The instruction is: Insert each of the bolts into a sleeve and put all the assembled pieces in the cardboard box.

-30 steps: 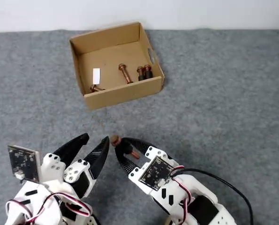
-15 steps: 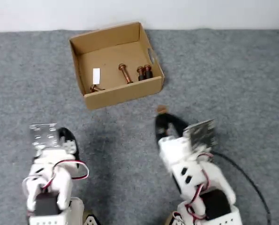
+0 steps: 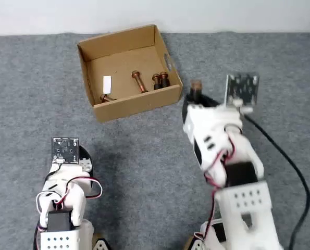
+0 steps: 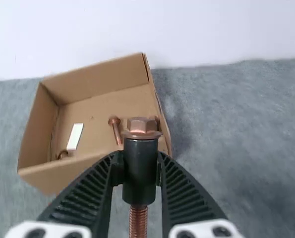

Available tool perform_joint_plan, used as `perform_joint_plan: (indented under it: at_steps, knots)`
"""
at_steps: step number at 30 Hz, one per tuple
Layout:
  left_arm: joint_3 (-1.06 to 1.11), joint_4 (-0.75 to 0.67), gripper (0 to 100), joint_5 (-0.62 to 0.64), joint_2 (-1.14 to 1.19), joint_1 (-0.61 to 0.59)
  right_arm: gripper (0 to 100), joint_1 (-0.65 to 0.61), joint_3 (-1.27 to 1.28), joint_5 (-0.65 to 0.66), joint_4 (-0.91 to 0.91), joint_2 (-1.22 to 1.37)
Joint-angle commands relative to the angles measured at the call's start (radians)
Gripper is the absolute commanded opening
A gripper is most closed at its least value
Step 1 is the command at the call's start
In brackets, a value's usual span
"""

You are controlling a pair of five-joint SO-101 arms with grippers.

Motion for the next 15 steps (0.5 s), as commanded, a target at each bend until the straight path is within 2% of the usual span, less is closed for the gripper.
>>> perform_joint_plan:
  at_steps: [1, 4, 9, 12, 15]
  knots:
    - [-0.005, 0.048, 1, -0.009, -0.005, -0.002, 0.8, 0.008, -0.215, -0.014, -0.09, 0.186]
    - [-0.005, 0.077, 1, -0.005, -0.005, -0.002, 0.8, 0.004, -0.402, -0.015, -0.09, 0.383]
    - [-0.005, 0.077, 1, 0.103, -0.005, -0.006, 0.8, -0.019, -0.735, -0.014, -0.084, 0.697]
    - [-0.005, 0.078, 1, 0.11, -0.005, -0.006, 0.8, -0.061, -0.914, -0.003, -0.044, 0.874]
    - [-0.005, 0.117, 1, 0.11, -0.005, -0.006, 0.8, -0.116, -1.068, 0.071, 0.002, 1.04]
